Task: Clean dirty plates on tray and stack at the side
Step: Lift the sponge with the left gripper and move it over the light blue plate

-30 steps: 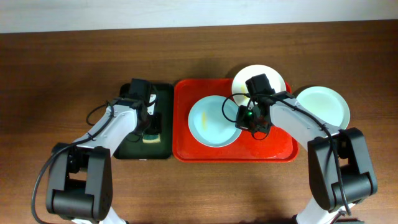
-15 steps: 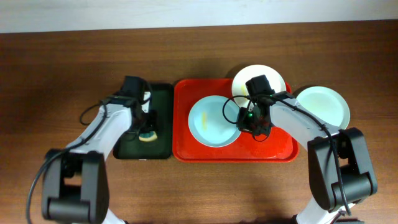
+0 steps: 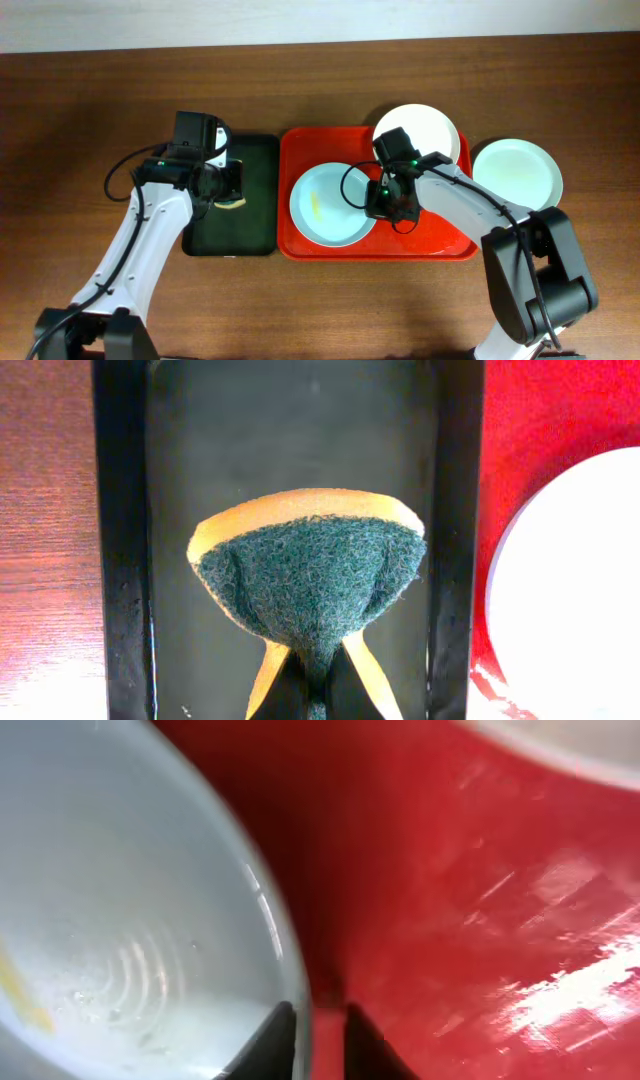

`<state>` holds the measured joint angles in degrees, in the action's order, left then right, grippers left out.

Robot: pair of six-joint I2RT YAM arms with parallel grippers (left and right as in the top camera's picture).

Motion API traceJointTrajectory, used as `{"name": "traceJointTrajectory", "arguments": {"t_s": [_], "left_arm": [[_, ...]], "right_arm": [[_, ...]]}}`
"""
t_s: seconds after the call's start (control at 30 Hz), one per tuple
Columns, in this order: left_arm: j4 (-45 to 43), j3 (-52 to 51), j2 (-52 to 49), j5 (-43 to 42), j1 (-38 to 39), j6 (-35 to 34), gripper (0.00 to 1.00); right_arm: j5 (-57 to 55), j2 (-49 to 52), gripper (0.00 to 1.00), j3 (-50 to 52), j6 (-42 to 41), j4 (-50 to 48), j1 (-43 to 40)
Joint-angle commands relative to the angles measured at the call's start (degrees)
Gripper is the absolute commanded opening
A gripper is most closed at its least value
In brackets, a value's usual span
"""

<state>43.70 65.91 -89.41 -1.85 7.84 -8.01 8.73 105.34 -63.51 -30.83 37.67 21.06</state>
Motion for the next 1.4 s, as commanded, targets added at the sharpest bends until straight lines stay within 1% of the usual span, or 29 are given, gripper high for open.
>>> {"name": "traceJointTrajectory", "arguments": {"t_s": [0.0, 0.27, 0.37, 0.47, 0.5, 0.53, 0.57, 0.6, 0.67, 0.87, 0.9, 0.93, 0.97, 1.03, 1.17, 1.27, 1.33, 1.37], "left_arm": [[0.1, 0.6, -3.4, 0.4, -0.1, 1.3, 0.0], [-1.3, 0.6, -14.6, 0.3, -0.1, 1.3, 0.0], [-2.8, 0.6, -17.3, 0.2, -0.1, 1.3, 0.0], [-4.1, 0.6, -19.8, 0.2, -0.1, 1.3, 0.0], [-4.3, 0.6, -20.4, 0.1, -0.1, 1.3, 0.0], [-4.2, 0.6, -20.4, 0.1, -0.1, 1.3, 0.0], [-4.0, 0.8, -20.0, 0.2, -0.1, 1.3, 0.0], [-3.5, 1.2, -19.2, 0.2, -0.1, 1.4, 0.0], [-2.3, 2.7, -16.8, 0.2, -0.1, 1.5, 0.0], [-3.5, 4.3, -2.6, 1.7, -0.1, 1.5, 0.0], [-3.8, 4.3, 0.3, 1.7, -0.1, 1.5, 0.0], [-4.0, 4.3, 1.8, 1.7, -0.1, 1.5, 0.0], [-4.0, 4.3, 3.0, 1.8, -0.1, 1.5, 0.0], [-3.9, 4.3, 4.7, 1.9, -0.1, 1.5, 0.0], [-2.9, 4.3, 4.5, 1.9, -0.2, 1.5, 0.0], [-2.6, 5.0, 4.5, 1.9, -0.2, 2.1, 0.0], [-0.3, 7.1, 4.4, 1.9, -0.2, 2.6, 0.0], [0.8, 8.3, 4.4, 1.9, -0.2, 2.6, 0.0]], "right_arm": [[-3.9, -0.1, 0.28, 0.5, 0.3, -0.3, 0.3], [-3.9, -0.1, 0.28, 0.5, 0.3, -0.4, 0.3], [-3.9, -0.1, 0.28, 0.5, 0.3, -0.4, 0.3], [-3.9, -0.1, 0.29, 0.5, 0.3, -0.5, 0.3], [-3.9, -0.1, 0.31, 0.5, 0.3, -0.7, 0.3], [-3.9, -0.1, 0.32, 0.5, 0.3, -1.0, 0.3], [-3.9, -0.1, 0.29, 0.5, 0.3, -1.4, 0.3], [-3.9, -0.1, 0.22, 0.5, 0.3, -1.6, 0.3], [-3.8, -0.1, 0.05, 0.5, 0.3, -1.9, 0.3], [-3.0, -0.1, 0.04, 0.5, 0.3, -1.9, 0.3], [-3.0, -0.1, 0.07, 0.5, 0.3, -1.9, 0.3], [-3.0, -0.1, 0.07, 0.5, 0.3, -1.9, 0.3], [-3.0, -0.1, 0.04, 0.5, 0.3, -2.0, 0.3], [-1.9, -0.1, 0.04, 0.5, 0.3, -2.4, 0.3], [1.3, -0.1, 0.04, 0.5, 0.3, -2.9, 0.2], [1.1, -0.1, 0.04, 0.5, 0.3, -2.9, 0.2], [1.2, -0.1, 0.04, 0.3, 0.3, -3.0, -0.5], [1.2, -0.1, 0.09, 0.2, 0.3, -3.0, -1.0]]}}
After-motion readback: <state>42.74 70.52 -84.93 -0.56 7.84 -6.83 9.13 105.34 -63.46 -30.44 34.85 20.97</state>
